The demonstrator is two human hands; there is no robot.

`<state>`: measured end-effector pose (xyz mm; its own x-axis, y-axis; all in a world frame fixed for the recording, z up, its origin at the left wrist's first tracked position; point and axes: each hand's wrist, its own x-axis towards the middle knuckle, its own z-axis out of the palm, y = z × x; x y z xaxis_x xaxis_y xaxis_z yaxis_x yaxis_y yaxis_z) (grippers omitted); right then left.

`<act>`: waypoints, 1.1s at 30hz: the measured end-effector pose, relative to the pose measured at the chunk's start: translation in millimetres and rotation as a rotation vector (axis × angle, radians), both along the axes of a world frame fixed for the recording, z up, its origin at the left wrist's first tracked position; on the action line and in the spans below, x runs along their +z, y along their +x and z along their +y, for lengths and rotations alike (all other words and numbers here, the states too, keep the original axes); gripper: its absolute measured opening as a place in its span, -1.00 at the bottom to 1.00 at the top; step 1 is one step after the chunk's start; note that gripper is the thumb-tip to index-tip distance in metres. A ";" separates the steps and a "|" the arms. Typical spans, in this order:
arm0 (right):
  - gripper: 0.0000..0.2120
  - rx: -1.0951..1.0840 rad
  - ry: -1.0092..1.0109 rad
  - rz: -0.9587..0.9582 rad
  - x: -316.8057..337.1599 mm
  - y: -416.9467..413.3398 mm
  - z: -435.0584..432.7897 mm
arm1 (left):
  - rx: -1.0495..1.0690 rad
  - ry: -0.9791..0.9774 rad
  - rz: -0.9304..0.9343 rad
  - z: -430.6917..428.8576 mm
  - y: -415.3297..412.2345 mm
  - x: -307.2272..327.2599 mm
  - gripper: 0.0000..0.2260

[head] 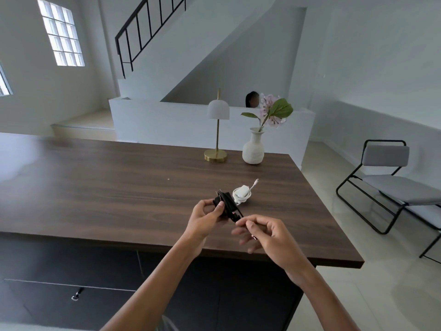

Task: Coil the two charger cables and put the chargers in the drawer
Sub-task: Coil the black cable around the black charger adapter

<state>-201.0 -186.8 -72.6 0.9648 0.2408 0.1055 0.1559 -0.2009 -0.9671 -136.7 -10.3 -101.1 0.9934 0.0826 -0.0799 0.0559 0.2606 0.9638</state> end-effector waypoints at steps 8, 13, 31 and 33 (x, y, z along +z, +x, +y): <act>-0.68 0.196 0.396 0.246 -20.2 48.3 -17.9 | 0.024 0.028 0.032 -1.3 19.7 -32.7 -0.74; -0.74 -0.010 0.379 0.254 -42.8 75.1 -16.8 | -0.016 0.130 -0.069 -2.0 29.0 -45.3 -0.76; -0.86 -0.272 0.457 0.034 -68.5 105.8 -2.3 | -0.097 0.119 -0.128 -9.2 45.8 -48.2 -0.85; -0.93 -0.297 0.434 0.014 -70.1 106.8 -0.4 | -0.105 0.152 -0.123 -10.7 45.4 -47.4 -0.86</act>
